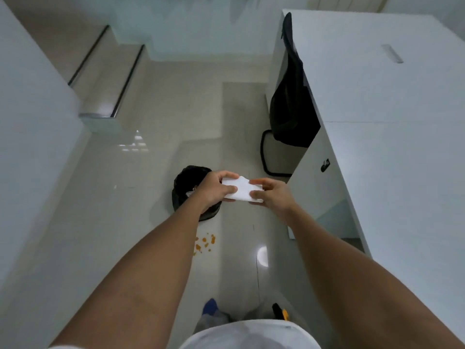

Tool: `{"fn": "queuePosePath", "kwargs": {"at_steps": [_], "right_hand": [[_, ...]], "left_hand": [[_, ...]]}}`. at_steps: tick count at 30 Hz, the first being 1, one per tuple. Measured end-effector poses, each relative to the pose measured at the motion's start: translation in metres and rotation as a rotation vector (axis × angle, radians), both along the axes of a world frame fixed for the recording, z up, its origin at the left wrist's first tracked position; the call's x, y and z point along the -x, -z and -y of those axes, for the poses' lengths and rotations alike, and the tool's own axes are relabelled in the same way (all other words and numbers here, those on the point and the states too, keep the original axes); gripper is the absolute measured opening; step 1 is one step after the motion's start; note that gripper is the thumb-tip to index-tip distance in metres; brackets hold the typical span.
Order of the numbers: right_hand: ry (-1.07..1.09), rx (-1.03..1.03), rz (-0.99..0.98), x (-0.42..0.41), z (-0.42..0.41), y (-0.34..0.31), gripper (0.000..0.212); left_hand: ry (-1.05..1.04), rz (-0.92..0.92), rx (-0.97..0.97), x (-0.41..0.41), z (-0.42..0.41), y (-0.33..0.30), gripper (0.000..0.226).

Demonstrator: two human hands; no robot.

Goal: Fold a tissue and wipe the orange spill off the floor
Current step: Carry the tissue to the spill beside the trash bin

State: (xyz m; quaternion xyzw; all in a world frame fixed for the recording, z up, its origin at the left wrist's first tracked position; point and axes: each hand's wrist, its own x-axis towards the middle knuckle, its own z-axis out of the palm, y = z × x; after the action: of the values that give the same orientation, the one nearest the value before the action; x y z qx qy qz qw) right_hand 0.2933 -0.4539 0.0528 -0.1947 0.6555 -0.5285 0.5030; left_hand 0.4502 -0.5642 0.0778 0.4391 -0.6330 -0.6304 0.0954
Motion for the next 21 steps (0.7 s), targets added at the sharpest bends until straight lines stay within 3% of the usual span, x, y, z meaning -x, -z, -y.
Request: {"fn": "queuePosePath", "kwargs": {"at_steps": [12,16,21], "right_hand": [[-0.206,-0.125,-0.06,0.01,0.093,0.045,0.03],[-0.227,-0.169,-0.049,-0.003,0.114,0.097,0.027],[-0.23,-0.201,-0.02,-0.026,0.13,0.22,0.025]], "left_hand": [[-0.054,0.131,0.061,-0.013,0.074,0.066,0.042],[-0.065,0.141,0.06,-0.026,0.091,0.122,0.042],[-0.149,0.166,0.039,-0.049,0.1,0.242,0.041]]}}
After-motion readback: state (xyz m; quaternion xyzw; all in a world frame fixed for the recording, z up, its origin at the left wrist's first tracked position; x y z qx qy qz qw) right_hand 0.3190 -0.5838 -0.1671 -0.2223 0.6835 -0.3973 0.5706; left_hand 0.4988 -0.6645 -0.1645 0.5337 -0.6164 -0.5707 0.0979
